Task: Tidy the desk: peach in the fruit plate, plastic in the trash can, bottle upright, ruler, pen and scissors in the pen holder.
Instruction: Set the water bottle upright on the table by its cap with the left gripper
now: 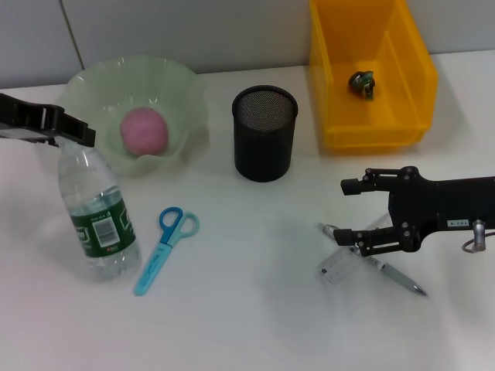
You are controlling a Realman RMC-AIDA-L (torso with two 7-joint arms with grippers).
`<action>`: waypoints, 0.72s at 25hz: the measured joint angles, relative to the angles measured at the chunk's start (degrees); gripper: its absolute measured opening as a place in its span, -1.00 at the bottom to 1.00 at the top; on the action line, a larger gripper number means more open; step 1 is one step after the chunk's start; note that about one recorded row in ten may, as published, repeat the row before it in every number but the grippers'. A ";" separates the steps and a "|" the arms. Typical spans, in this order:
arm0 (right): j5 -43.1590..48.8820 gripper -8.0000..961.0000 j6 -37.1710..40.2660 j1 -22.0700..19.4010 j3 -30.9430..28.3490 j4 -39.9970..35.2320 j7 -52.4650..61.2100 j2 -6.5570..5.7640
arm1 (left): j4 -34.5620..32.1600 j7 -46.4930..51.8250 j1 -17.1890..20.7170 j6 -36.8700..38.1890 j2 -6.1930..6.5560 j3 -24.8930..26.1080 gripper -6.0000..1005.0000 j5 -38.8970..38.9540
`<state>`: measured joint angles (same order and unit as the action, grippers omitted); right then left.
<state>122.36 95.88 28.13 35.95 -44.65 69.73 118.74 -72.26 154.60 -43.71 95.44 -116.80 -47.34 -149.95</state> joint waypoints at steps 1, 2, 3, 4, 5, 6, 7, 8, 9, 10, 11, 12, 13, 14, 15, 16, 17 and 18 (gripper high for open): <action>-0.01 0.73 0.00 0.00 0.00 0.00 0.02 0.00 | -0.53 0.00 0.06 0.24 0.00 0.00 -0.10 0.01; -0.02 0.73 0.00 -0.01 0.00 0.00 0.04 0.00 | -0.97 0.00 0.07 0.59 0.00 0.00 -0.10 0.08; -0.02 0.73 0.00 -0.01 0.00 0.00 0.05 0.00 | -0.97 0.00 0.07 0.59 0.00 0.00 -0.10 0.08; -0.03 0.73 0.00 -0.01 0.00 0.00 0.05 0.00 | -1.06 0.00 0.07 0.70 0.00 0.00 -0.10 0.12; -0.02 0.73 0.00 -0.01 -0.02 0.00 0.06 0.00 | -1.06 0.00 0.07 0.70 0.00 0.00 -0.10 0.12; -0.03 0.73 0.00 -0.01 -0.07 0.00 0.05 0.00 | -1.06 0.00 0.07 0.70 0.00 0.00 -0.10 0.12; -0.03 0.73 0.00 -0.01 -0.12 0.00 0.05 0.00 | -1.32 0.00 0.07 0.86 0.00 -0.01 -0.10 0.16; -0.03 0.73 0.00 -0.01 -0.15 0.00 0.06 0.00 | -1.81 0.00 0.07 1.02 -0.09 -0.12 -0.10 0.19; -0.03 0.73 0.00 -0.01 -0.16 0.00 0.06 0.00 | -2.01 -0.02 0.07 1.06 -0.09 -0.16 -0.10 0.19; -0.03 0.73 0.00 -0.01 -0.17 0.00 0.06 0.00 | -2.22 -0.04 0.06 1.08 -0.08 -0.18 -0.10 0.19; -0.03 0.73 0.00 -0.01 -0.18 0.00 0.08 0.00 | -2.22 -0.04 0.06 1.08 -0.08 -0.18 -0.10 0.19; -0.03 0.73 0.00 -0.01 -0.18 0.00 0.14 0.00 | -2.72 -0.08 0.06 1.08 -0.08 -0.19 -0.10 0.19; -0.03 0.73 0.00 -0.03 -0.17 0.00 0.22 0.00 | -2.96 -0.08 0.06 1.08 -0.06 -0.20 -0.10 0.19; -0.04 0.73 0.01 -0.06 -0.18 0.00 0.32 0.00 | -3.10 -0.08 0.06 1.10 -0.04 -0.21 -0.10 0.19; -0.06 0.73 0.01 -0.08 -0.18 0.00 0.35 0.00 | -3.26 -0.09 0.07 1.11 -0.02 -0.21 -0.10 0.19; -0.08 0.73 0.01 -0.09 -0.18 0.00 0.39 0.00 | -3.44 -0.19 0.08 1.17 -0.02 -0.21 -0.11 0.19; -0.09 0.73 0.00 -0.10 -0.18 0.00 0.41 0.00 | -3.65 -0.36 0.11 1.26 -0.02 -0.21 -0.10 0.19; -0.10 0.73 0.01 -0.10 -0.18 0.00 0.43 0.00 | -3.76 -0.46 0.12 1.32 -0.02 -0.22 -0.10 0.19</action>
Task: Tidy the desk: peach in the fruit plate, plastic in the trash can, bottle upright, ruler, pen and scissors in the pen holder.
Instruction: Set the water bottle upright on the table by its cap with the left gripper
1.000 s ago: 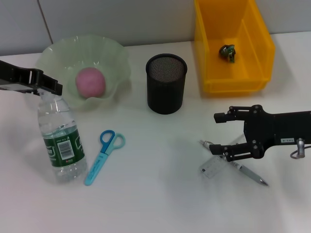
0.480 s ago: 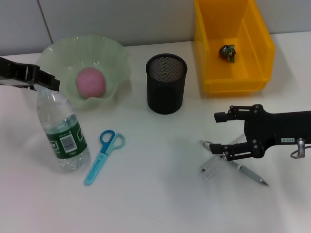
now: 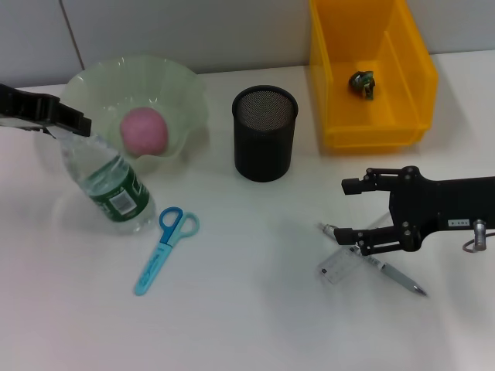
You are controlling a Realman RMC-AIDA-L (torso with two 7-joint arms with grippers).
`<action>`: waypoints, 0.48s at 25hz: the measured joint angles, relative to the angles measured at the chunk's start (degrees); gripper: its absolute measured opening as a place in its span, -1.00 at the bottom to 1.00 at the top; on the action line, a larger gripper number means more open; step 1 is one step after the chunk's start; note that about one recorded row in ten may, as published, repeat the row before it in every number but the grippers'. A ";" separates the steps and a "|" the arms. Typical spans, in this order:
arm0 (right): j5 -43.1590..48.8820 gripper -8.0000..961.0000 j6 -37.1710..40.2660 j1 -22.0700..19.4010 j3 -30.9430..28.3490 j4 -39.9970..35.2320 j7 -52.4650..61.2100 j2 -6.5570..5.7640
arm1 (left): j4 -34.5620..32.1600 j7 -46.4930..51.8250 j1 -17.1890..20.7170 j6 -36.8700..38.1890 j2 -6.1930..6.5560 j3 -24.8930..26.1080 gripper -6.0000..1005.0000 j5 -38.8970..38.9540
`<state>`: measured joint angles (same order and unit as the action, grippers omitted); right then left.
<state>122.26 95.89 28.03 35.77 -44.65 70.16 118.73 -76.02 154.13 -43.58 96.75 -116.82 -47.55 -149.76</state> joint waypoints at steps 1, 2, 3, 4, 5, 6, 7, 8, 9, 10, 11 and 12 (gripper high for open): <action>-0.01 0.73 0.00 0.00 0.00 0.00 0.03 0.00 | -0.15 -0.17 0.03 0.06 -0.01 0.01 -0.10 0.00; -0.01 0.73 0.00 0.00 0.00 0.00 0.05 0.00 | -0.15 -0.17 0.03 0.06 -0.01 0.01 -0.10 0.00; -0.01 0.73 0.00 0.00 0.00 0.00 0.07 0.00 | -0.22 -0.38 0.04 0.14 -0.04 0.00 -0.10 0.00; -0.01 0.73 0.00 0.00 0.00 0.00 0.10 0.00 | -0.25 -0.53 0.04 0.21 -0.05 0.00 -0.10 -0.01; -0.01 0.73 0.00 0.00 0.00 0.00 0.13 0.00 | -0.27 -0.66 0.05 0.27 -0.05 0.00 -0.11 -0.01; -0.01 0.73 0.00 0.00 0.00 0.00 0.17 0.00 | -0.32 -0.75 0.05 0.32 -0.05 0.00 -0.11 -0.01; -0.01 0.73 0.00 0.00 0.00 0.00 0.20 0.00 | -0.32 -0.75 0.05 0.32 -0.05 0.00 -0.11 -0.01; -0.01 0.73 0.00 0.00 0.00 0.00 0.22 0.00 | -0.53 -0.89 0.07 0.40 -0.02 0.00 -0.11 -0.01; -0.01 0.73 0.00 0.00 0.00 0.00 0.23 0.00 | -0.72 -0.92 0.08 0.40 0.00 0.00 -0.11 -0.05; -0.01 0.73 0.00 0.00 0.00 0.00 0.24 0.00 | -0.80 -0.93 0.08 0.40 -0.01 -0.03 -0.11 -0.09; -0.01 0.73 0.00 0.00 0.00 0.00 0.24 0.00 | -0.80 -0.93 0.08 0.40 -0.01 -0.03 -0.10 -0.09; -0.01 0.73 0.00 0.00 0.00 0.00 0.24 0.00 | -0.80 -0.93 0.08 0.40 -0.01 -0.03 -0.10 -0.09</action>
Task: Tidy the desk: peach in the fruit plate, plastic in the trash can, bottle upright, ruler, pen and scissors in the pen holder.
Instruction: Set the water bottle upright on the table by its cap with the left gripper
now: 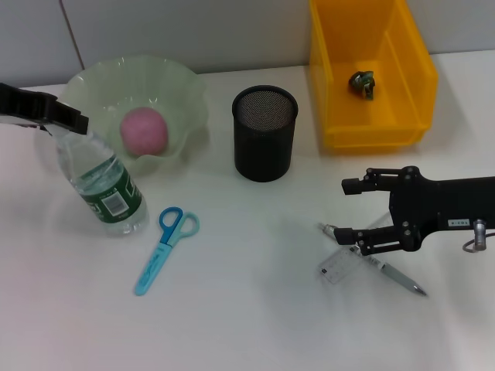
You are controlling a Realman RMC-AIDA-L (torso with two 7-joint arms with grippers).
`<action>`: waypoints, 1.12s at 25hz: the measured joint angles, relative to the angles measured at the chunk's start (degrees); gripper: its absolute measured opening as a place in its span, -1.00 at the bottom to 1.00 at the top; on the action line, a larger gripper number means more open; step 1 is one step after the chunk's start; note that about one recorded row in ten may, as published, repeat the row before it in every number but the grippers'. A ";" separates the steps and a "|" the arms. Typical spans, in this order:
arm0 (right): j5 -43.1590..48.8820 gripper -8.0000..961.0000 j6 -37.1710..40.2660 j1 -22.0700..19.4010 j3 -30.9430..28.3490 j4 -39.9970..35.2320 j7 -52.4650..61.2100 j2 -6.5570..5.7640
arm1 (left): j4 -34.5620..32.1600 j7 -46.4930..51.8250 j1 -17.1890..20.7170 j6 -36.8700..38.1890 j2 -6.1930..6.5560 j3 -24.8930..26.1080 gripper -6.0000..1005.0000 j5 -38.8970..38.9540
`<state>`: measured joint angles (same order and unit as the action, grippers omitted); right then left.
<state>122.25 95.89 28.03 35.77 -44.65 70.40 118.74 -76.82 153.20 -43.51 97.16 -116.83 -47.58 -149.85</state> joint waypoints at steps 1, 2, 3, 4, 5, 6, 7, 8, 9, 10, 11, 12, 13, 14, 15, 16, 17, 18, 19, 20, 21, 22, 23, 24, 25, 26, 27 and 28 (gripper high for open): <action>0.00 0.73 0.00 0.00 0.00 0.00 0.00 0.00 | -0.21 -0.05 0.00 0.00 0.01 -0.06 -0.10 -0.10; -0.01 0.73 0.00 0.00 0.00 0.00 0.00 0.00 | -0.76 -0.57 0.00 0.04 0.02 -0.11 -0.10 -0.29; -0.02 0.73 0.00 0.00 0.00 0.00 0.00 0.00 | -0.89 -0.91 0.00 0.08 0.02 -0.12 -0.10 -0.32; -0.05 0.73 0.00 0.00 0.00 0.00 0.00 0.00 | -0.99 -1.44 0.03 0.14 0.02 -0.13 -0.10 -0.34; -0.06 0.73 0.00 0.00 0.00 0.00 0.00 0.00 | -0.99 -1.44 0.03 0.14 0.02 -0.13 -0.10 -0.34; -0.07 0.73 0.00 0.02 0.00 0.00 0.00 0.00 | -0.99 -1.44 0.03 0.14 0.02 -0.13 -0.10 -0.34; -0.07 0.73 0.00 0.04 0.00 0.00 0.00 0.00 | -1.11 -2.79 0.13 0.20 -0.06 -0.14 -0.10 -0.38; -0.08 0.73 0.00 0.06 0.00 0.00 0.01 0.00 | -1.32 -3.51 0.29 0.22 -0.16 -0.15 -0.10 -0.42; -0.08 0.73 0.00 0.07 0.00 0.00 0.09 0.00 | -1.93 -4.81 0.62 0.23 -0.36 -0.14 -0.10 -0.46; -0.08 0.73 0.00 0.07 0.00 0.00 0.21 0.00 | -1.93 -4.81 0.62 0.23 -0.36 -0.14 -0.10 -0.46; -0.09 0.73 0.00 0.08 0.00 0.00 0.36 0.00 | -2.74 -6.29 0.96 0.23 -0.62 -0.16 -0.10 -0.47; -0.09 0.73 0.00 0.09 0.00 0.00 0.55 0.00 | -3.01 -6.73 1.04 0.23 -0.71 -0.23 -0.10 -0.47; -0.08 0.73 -0.01 0.09 0.00 0.00 0.69 0.00 | -3.36 -7.34 1.15 0.23 -0.81 -0.38 -0.10 -0.46; -0.09 0.73 -0.03 0.09 0.00 0.00 0.78 0.00 | -3.88 -8.00 1.32 0.23 -0.93 -0.87 -0.10 -0.46; -0.08 0.73 -0.04 0.09 0.00 0.00 0.84 0.00 | -4.21 -8.38 1.44 0.20 -0.98 -1.33 -0.10 -0.44; -0.09 0.73 -0.06 0.10 -0.02 0.00 0.95 0.00 | -4.55 -8.84 1.68 0.13 -1.02 -2.21 -0.10 -0.34; -0.09 0.73 -0.06 0.11 -0.04 0.00 1.08 0.00 | -4.83 -9.18 1.88 0.06 -1.03 -3.00 -0.10 -0.26; -0.11 0.73 -0.07 0.15 -0.06 0.00 1.25 0.00 | -4.83 -9.18 1.88 0.06 -1.03 -3.00 -0.10 -0.26; -0.13 0.73 -0.08 0.19 -0.07 0.00 1.39 0.00 | -4.83 -9.18 1.88 0.06 -1.03 -3.00 -0.10 -0.26; -0.16 0.73 -0.09 0.25 -0.09 0.00 1.47 0.00 | -5.12 -9.57 2.12 -0.04 -1.06 -3.92 -0.11 -0.24; -0.17 0.73 -0.09 0.28 -0.16 0.00 1.51 0.00 | -6.57 -10.48 3.04 -0.94 -1.22 -7.03 -0.11 -0.14; -0.17 0.73 -0.09 0.31 -0.31 0.02 1.55 0.00 | -6.57 -10.48 3.04 -0.94 -1.22 -7.03 -0.11 -0.14; -0.17 0.73 -0.10 0.32 -0.46 0.04 1.58 0.00 | -7.38 -10.55 3.55 -1.57 -1.23 -8.50 -0.11 -0.04; -0.17 0.73 -0.10 0.34 -0.56 0.06 1.60 0.00 | -7.38 -10.55 3.55 -1.57 -1.23 -8.50 -0.11 -0.04; -0.18 0.72 -0.10 0.38 -0.63 0.10 1.63 0.00 | -7.38 -10.55 3.55 -1.57 -1.23 -8.50 -0.10 -0.04; -0.17 0.72 -0.10 0.40 -0.63 0.13 1.73 0.00 | -7.38 -10.55 3.55 -1.57 -1.23 -8.50 -0.10 -0.04; -0.17 0.72 -0.10 0.42 -0.63 0.14 1.85 0.00 | -8.63 -10.60 4.27 -2.62 -1.23 -10.59 -0.10 0.01; -0.17 0.72 -0.10 0.46 -0.63 0.17 2.00 0.00 | -10.10 -10.72 4.93 -3.52 -1.25 -13.30 -0.10 -0.10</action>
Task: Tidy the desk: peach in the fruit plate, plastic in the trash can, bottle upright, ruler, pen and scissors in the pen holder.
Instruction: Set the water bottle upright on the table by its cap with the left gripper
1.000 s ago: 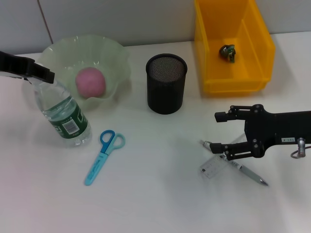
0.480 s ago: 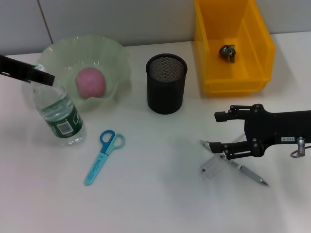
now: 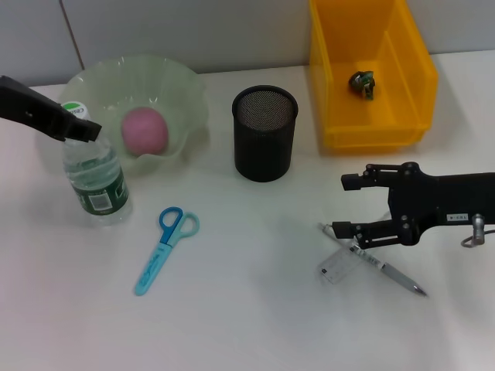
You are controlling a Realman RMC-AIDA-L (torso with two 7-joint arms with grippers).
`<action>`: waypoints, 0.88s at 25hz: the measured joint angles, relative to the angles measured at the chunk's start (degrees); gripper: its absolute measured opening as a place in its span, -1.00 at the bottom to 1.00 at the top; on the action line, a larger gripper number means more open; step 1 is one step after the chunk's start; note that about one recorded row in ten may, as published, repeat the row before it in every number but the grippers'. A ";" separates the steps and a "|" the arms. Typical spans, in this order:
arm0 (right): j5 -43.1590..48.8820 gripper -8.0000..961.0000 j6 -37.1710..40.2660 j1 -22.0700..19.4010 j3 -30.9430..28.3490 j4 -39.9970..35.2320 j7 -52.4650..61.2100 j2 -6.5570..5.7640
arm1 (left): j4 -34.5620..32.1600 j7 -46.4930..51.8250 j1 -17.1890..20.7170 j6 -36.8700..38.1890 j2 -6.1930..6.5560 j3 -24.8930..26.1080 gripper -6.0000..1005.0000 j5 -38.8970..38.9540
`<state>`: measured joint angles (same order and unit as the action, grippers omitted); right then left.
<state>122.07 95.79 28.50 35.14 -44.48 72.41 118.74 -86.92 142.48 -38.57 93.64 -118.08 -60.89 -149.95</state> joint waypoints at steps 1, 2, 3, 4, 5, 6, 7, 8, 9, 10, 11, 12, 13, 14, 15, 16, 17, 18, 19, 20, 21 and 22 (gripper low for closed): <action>0.00 0.72 0.00 0.03 0.00 0.01 0.13 0.00 | -0.20 -0.17 0.03 -0.02 -0.02 -0.33 -0.10 0.02; 0.00 0.72 0.00 0.05 0.00 0.01 0.20 0.00 | -0.20 -0.17 0.03 -0.02 -0.02 -0.33 -0.10 0.02; 0.00 0.72 0.00 0.06 -0.01 0.03 0.21 0.00 | -0.20 -0.17 0.03 -0.02 -0.02 -0.33 -0.10 0.02; 0.00 0.72 0.00 0.08 -0.05 0.05 0.23 0.00 | -0.36 -0.33 0.05 -0.03 -0.05 -0.52 -0.10 0.03; 0.00 0.72 0.01 0.08 -0.10 0.07 0.23 0.00 | -0.64 -0.81 0.14 -0.05 -0.10 -0.78 -0.10 0.14; 0.00 0.72 0.01 0.08 -0.14 0.09 0.24 0.00 | -0.67 -1.03 0.17 -0.05 -0.11 -0.81 -0.10 0.16; 0.00 0.72 0.01 0.08 -0.21 0.11 0.26 0.00 | -0.67 -1.03 0.17 -0.05 -0.11 -0.81 -0.10 0.16; 0.00 0.72 0.01 0.09 -0.32 0.11 0.29 0.00 | -0.67 -1.03 0.17 -0.05 -0.11 -0.81 -0.10 0.16; 0.00 0.72 0.01 0.11 -0.43 0.11 0.30 0.00 | -0.67 -1.03 0.17 -0.05 -0.11 -0.81 -0.10 0.16; 0.00 0.72 0.01 0.14 -0.58 0.13 0.30 0.00 | -0.67 -1.27 0.19 -0.05 -0.13 -0.83 -0.10 0.17; 0.00 0.72 0.01 0.18 -0.65 0.15 0.30 0.00 | -0.67 -1.27 0.19 -0.05 -0.13 -0.83 -0.10 0.17; 0.00 0.72 0.01 0.19 -0.69 0.17 0.30 0.00 | -0.39 -1.50 0.19 -0.18 -0.29 -0.88 -0.10 0.19; 0.00 0.72 0.01 0.22 -0.69 0.20 0.30 0.00 | -0.39 -1.50 0.19 -0.18 -0.29 -0.88 -0.10 0.19; 0.00 0.72 0.01 0.22 -0.69 0.20 0.30 0.00 | -0.14 -1.46 0.17 -0.23 -0.31 -0.92 -0.10 0.19; 0.00 0.72 0.01 0.23 -0.69 0.20 0.30 0.00 | -0.14 -1.46 0.17 -0.23 -0.31 -0.92 -0.10 0.19; 0.00 0.72 0.01 0.26 -0.69 0.20 0.30 0.00 | 0.01 -1.33 0.15 -0.22 -0.30 -0.92 -0.10 0.19; 0.00 0.72 0.01 0.28 -0.69 0.20 0.30 0.00 | 0.04 -1.36 0.17 -0.14 -0.29 -0.92 -0.10 0.19; 0.00 0.72 0.02 0.31 -0.69 0.20 0.30 0.00 | 0.05 -1.41 0.18 -0.06 -0.29 -0.92 -0.11 0.19; 0.00 0.72 0.07 0.35 -0.69 0.19 0.30 0.00 | 0.05 -1.41 0.18 -0.06 -0.29 -0.92 -0.11 0.19; 0.00 0.72 0.12 0.37 -0.69 0.17 0.30 0.00 | 0.06 -1.53 0.20 0.06 -0.28 -0.91 -0.10 0.19; 0.00 0.72 0.25 0.40 -0.69 0.12 0.30 0.00 | 0.06 -1.53 0.20 0.06 -0.28 -0.91 -0.10 0.19; 0.00 0.72 0.33 0.42 -0.69 0.11 0.30 0.00 | 0.06 -1.53 0.20 0.06 -0.28 -0.91 -0.10 0.19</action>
<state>122.07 96.12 28.92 34.45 -44.37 72.71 118.74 -86.86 140.95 -38.37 93.70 -118.37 -61.80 -149.76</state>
